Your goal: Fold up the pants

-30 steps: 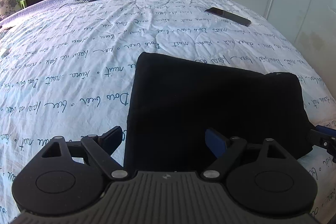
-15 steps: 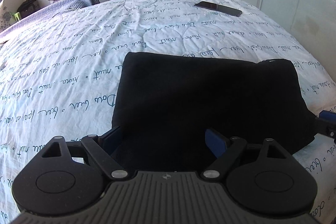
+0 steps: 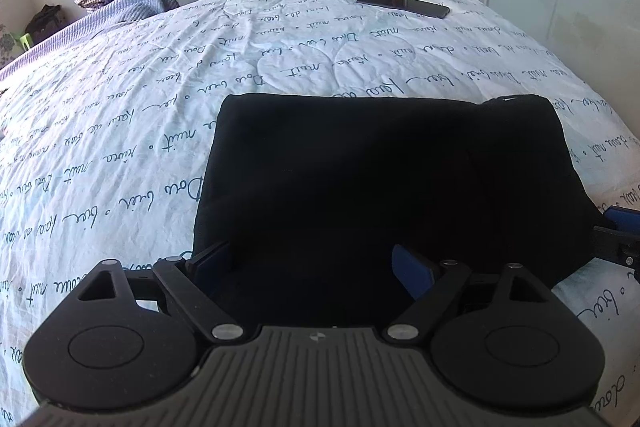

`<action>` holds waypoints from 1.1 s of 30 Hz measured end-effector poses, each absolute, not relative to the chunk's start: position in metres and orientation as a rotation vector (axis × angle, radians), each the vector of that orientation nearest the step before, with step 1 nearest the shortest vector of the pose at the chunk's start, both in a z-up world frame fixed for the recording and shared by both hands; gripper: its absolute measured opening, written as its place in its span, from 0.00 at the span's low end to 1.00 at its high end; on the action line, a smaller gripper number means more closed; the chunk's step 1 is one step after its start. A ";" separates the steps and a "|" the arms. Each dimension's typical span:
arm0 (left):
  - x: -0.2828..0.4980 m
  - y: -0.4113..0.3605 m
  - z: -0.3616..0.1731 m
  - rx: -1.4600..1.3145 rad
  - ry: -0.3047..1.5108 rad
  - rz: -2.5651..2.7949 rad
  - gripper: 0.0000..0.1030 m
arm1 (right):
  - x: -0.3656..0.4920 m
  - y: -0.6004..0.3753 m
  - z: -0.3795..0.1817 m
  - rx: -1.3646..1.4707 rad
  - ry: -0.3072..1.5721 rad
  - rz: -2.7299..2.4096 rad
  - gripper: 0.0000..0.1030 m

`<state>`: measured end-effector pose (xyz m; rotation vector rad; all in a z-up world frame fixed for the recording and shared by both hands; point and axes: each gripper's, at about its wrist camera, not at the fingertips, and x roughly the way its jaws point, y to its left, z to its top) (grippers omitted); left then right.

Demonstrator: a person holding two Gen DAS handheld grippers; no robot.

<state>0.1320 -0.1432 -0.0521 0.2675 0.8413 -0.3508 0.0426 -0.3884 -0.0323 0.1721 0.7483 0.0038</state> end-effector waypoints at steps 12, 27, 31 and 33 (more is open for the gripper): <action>0.134 -0.141 -0.049 0.218 0.867 -0.369 0.89 | 0.038 -0.401 -0.033 0.166 0.693 -0.019 0.02; 0.133 -0.153 -0.053 0.218 0.885 -0.429 0.93 | 0.068 -0.392 -0.033 0.159 0.727 0.040 0.05; 0.128 -0.144 -0.050 0.213 0.880 -0.450 0.92 | 0.058 -0.391 -0.050 0.064 0.770 0.001 0.04; 0.129 -0.136 -0.046 0.186 0.868 -0.424 0.92 | 0.059 -0.404 -0.041 0.134 0.771 -0.006 0.06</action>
